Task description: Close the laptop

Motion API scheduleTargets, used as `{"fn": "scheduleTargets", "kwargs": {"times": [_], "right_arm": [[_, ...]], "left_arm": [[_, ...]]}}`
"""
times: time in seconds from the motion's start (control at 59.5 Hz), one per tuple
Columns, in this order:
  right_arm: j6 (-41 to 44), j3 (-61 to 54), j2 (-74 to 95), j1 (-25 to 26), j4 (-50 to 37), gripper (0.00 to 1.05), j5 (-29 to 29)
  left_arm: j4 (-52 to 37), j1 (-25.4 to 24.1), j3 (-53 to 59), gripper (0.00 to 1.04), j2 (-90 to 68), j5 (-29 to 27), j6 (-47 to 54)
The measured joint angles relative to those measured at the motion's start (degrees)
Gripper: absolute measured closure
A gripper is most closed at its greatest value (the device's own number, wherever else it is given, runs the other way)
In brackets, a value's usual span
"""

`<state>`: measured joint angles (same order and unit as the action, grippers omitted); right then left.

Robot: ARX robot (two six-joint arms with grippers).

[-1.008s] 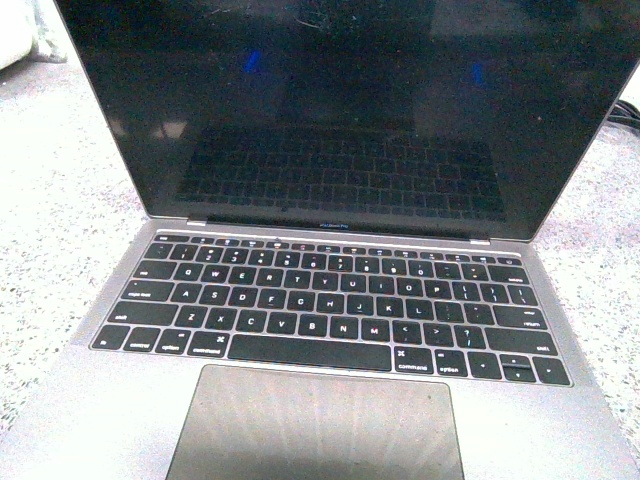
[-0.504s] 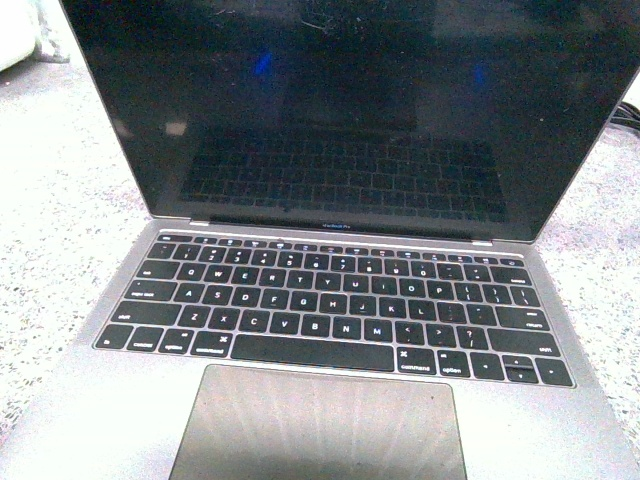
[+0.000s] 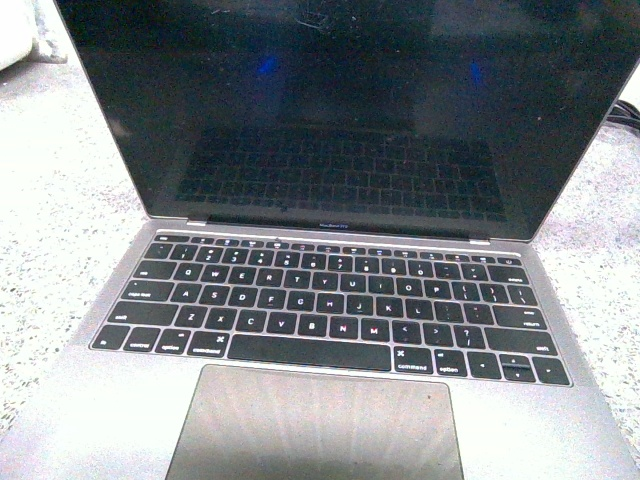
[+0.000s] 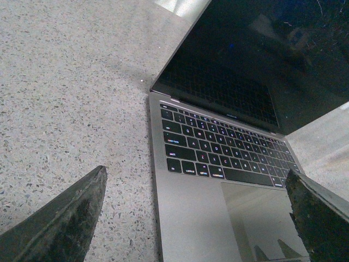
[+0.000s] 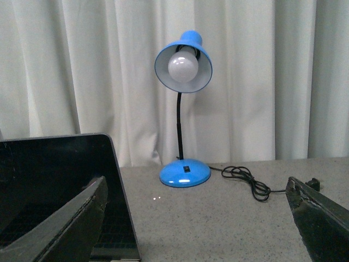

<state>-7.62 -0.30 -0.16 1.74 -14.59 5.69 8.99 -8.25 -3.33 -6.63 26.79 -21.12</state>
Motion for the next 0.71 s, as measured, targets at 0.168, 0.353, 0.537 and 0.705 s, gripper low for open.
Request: {"fn": "scheduleTargets", "kwargs": {"times": [0.168, 0.353, 0.537, 0.705], "right_arm": [[-0.2, 0.0, 0.0, 0.0, -0.8, 0.22, -0.2], [0.0, -0.1, 0.0, -0.2, -3.1, 0.54, -0.4], [0.2, -0.1, 0.1, -0.4, -3.8, 0.86, 0.1], [0.1, 0.1, 0.6, 0.4, -2.8, 1.03, 0.9]], "left_arm": [[-1.3, 0.0, 0.0, 0.20, 0.6, -1.4, -0.2], [-2.0, 0.0, 0.0, 0.53, 1.0, -1.7, -0.3], [-2.7, -0.3, 0.0, 0.85, 1.2, -2.3, -0.6], [-2.9, 0.2, -0.3, 1.01, 0.8, -2.8, -0.8]]}}
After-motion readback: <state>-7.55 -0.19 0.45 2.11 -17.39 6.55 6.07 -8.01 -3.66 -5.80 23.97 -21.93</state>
